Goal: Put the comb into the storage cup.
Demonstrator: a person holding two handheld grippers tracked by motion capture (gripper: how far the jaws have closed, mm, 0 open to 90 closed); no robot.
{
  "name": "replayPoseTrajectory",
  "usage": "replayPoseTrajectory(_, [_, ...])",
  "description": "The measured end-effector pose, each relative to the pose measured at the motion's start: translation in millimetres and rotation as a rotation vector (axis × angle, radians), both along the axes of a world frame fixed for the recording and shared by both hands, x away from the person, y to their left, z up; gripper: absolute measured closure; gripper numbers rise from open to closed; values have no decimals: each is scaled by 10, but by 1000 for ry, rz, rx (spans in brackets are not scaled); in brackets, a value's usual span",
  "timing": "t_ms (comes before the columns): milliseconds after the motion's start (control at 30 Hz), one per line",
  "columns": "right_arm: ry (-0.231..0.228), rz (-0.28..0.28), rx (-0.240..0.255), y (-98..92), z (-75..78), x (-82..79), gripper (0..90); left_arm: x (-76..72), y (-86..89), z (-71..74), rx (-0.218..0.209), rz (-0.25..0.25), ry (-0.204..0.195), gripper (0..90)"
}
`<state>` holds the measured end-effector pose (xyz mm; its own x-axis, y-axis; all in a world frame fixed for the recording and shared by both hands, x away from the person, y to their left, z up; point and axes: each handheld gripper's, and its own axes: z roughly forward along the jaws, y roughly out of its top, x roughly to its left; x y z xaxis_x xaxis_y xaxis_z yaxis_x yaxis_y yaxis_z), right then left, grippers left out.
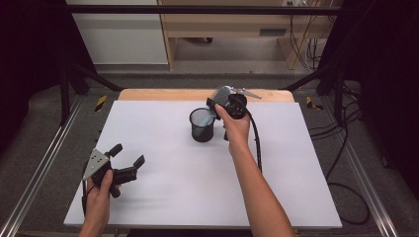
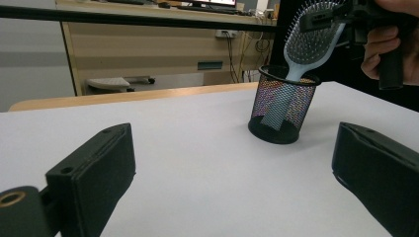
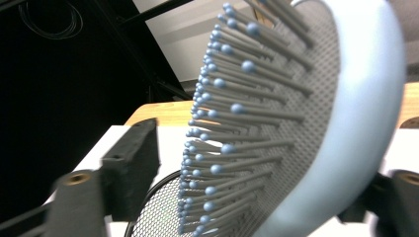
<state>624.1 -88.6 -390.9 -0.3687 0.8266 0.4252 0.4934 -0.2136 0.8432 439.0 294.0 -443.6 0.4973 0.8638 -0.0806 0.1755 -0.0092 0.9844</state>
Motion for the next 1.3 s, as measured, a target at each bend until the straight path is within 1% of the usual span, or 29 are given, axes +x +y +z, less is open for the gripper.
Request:
replayPoseTrajectory(33, [4,3,3,0,-2,1,178,1,1,0,-1,0,0,32])
replayPoseTrajectory(67, [2,1,-4,3,-3,-1,150,1,1,-1,-1,1,0,32])
replayPoseTrajectory(133, [-1,0,-35,13,1,-8,112,3,1,-2,-3,2,0,32])
replayPoseTrajectory(167, [1,3,-39,17,4,-13,98,4,2,-3,-7,3,0,32])
replayPoseTrajectory(367, [-1,17,-63,20,37,-45,75,26,10,-15,-10,10,5,32])
replayPoseTrajectory(433, [10,26,-72,16,39,-60,60,28,12,-18,-8,13,7,32])
replayPoseTrajectory(533, [7,33,-99,8,42,-92,56,11,18,-14,-9,17,4,32])
replayPoseTrajectory(667, [0,53,-113,-23,56,-130,47,2,28,-10,-10,25,4,31])
replayPoseTrajectory(800, [-12,67,-103,-43,43,-179,47,13,23,-9,-10,26,5,31])
replayPoseTrajectory(833, [-15,72,-109,-45,38,-195,46,15,18,-9,-9,26,6,31])
replayPoseTrajectory(933, [-28,82,-152,-45,25,-231,45,15,13,-8,-7,22,6,31])
replayPoseTrajectory(1000, [-43,81,-170,-56,26,-254,47,7,21,-5,-12,23,4,31])
replayPoseTrajectory(1100, [-53,80,-180,-75,18,-279,44,9,39,-4,-18,25,3,31])
replayPoseTrajectory(1233, [-54,77,-200,-104,9,-305,44,18,51,-2,-21,28,4,31])
replayPoseTrajectory(1300, [-58,75,-199,-129,13,-317,44,19,54,-2,-20,29,3,31])
